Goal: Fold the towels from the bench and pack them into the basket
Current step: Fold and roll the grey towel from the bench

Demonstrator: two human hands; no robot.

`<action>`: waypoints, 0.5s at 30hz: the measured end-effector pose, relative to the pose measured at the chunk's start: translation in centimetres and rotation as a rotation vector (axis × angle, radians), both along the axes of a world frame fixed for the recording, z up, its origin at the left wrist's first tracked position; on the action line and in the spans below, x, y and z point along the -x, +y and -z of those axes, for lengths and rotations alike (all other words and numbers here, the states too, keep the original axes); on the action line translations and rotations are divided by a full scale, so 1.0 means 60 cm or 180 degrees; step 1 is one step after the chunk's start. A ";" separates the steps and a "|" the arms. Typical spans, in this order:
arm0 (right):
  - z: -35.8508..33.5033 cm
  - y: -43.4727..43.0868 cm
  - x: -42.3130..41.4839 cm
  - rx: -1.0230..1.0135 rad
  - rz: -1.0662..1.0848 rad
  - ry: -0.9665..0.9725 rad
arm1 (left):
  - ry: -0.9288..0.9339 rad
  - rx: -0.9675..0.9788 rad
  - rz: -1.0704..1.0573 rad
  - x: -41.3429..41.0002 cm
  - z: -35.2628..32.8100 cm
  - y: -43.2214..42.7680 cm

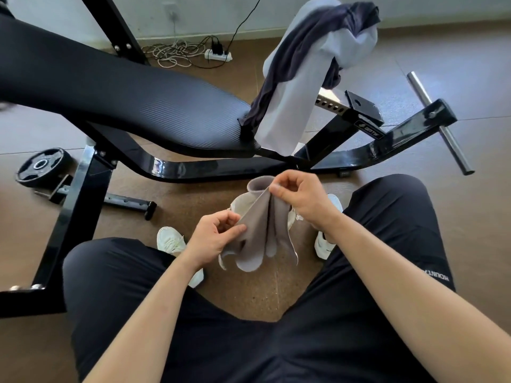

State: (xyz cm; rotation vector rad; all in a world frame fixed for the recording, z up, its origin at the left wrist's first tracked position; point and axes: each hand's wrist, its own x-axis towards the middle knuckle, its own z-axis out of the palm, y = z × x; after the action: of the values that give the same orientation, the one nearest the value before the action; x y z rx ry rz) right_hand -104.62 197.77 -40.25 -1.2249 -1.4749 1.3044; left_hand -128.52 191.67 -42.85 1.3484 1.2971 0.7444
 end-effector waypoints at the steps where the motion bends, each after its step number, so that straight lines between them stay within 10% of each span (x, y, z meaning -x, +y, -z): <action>1: -0.003 0.002 -0.005 -0.0011 0.0215 0.0107 | 0.0042 0.0037 0.0026 0.000 0.001 0.000; 9: -0.001 0.024 -0.039 0.0121 0.1355 0.0511 | 0.0816 0.0149 0.0003 0.011 0.024 0.003; 15: 0.016 0.006 -0.011 0.0008 0.0110 -0.0408 | 0.0307 -0.0124 -0.0344 -0.009 0.000 0.016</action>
State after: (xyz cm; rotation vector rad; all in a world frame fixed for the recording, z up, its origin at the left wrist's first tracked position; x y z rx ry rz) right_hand -103.96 198.16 -41.19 -1.3516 -1.5351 1.2246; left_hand -127.98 192.63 -42.85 1.3680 1.4476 0.7903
